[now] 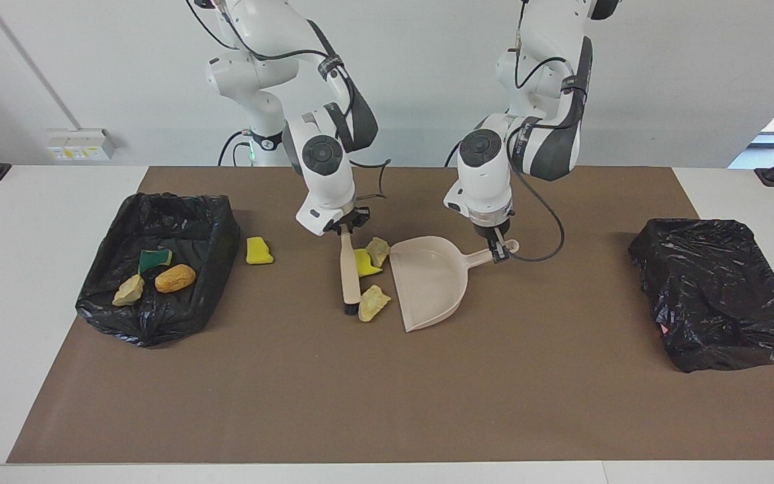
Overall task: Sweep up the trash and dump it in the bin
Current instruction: 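Sweep the chunks with the right gripper's brush into the left gripper's dustpan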
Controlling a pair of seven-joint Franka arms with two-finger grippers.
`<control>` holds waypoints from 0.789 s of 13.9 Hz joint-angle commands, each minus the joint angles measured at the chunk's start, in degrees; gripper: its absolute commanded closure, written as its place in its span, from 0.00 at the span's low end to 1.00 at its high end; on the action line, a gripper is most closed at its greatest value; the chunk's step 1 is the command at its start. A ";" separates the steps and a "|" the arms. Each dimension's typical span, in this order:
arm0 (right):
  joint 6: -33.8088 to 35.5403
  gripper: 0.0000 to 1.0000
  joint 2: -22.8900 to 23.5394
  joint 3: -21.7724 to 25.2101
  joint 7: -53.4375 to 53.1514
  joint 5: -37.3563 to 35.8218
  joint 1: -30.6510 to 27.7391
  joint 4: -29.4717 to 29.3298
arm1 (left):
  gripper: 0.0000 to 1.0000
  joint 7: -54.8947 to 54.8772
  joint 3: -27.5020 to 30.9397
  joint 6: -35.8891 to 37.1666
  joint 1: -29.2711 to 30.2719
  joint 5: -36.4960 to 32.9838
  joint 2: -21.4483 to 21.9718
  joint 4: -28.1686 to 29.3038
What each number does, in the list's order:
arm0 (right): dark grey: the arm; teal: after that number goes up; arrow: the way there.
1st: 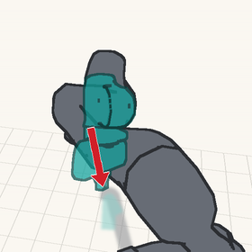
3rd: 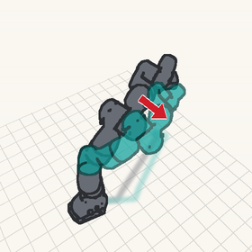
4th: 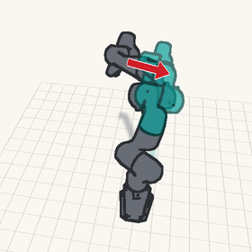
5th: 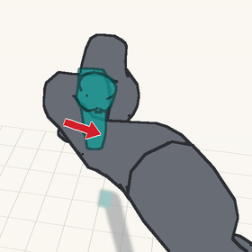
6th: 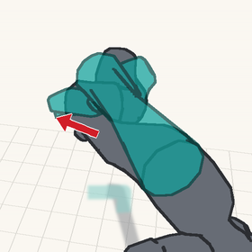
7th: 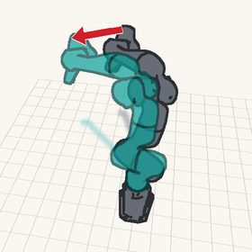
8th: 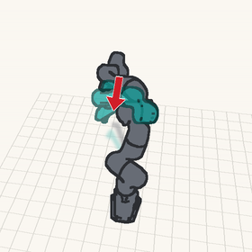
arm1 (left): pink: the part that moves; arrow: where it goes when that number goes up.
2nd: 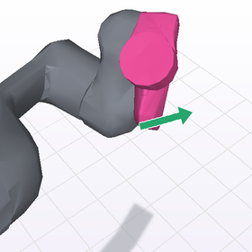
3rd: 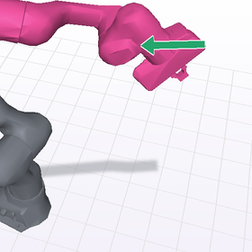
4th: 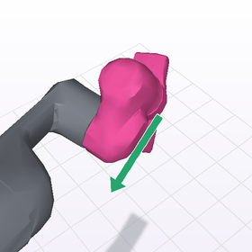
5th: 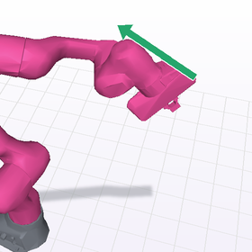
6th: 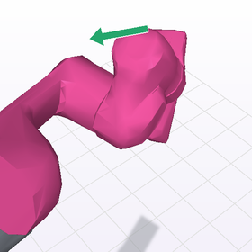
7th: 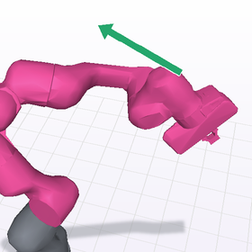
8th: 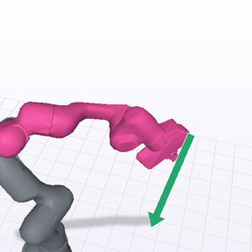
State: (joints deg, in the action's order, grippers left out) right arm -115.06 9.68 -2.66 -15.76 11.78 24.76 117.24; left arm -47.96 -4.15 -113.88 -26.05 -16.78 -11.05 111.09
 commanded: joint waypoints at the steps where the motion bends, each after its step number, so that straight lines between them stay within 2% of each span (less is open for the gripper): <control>1: -3.05 1.00 0.51 -0.24 -0.32 7.70 0.99 -0.26 | 1.00 -1.00 0.72 -4.06 -0.76 0.25 3.05 5.10; 3: -4.91 1.00 0.69 -0.24 -0.41 12.90 2.56 -0.87 | 1.00 -1.09 0.72 -4.76 -0.93 0.60 2.96 5.19; 7: -5.09 1.00 1.48 -0.24 -3.04 15.63 3.98 -3.85 | 1.00 -4.67 0.64 -9.16 -0.41 0.78 2.96 6.77; 11: 2.18 1.00 -1.85 0.55 -4.45 15.99 3.02 -8.33 | 1.00 -8.37 0.72 -10.04 0.29 3.15 2.78 6.77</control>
State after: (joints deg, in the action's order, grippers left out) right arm -117.10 9.85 -2.52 -19.50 26.44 28.80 111.11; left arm -53.50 -3.81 -122.18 -25.96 -15.36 -9.96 115.63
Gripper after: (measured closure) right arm 0.740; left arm 0.674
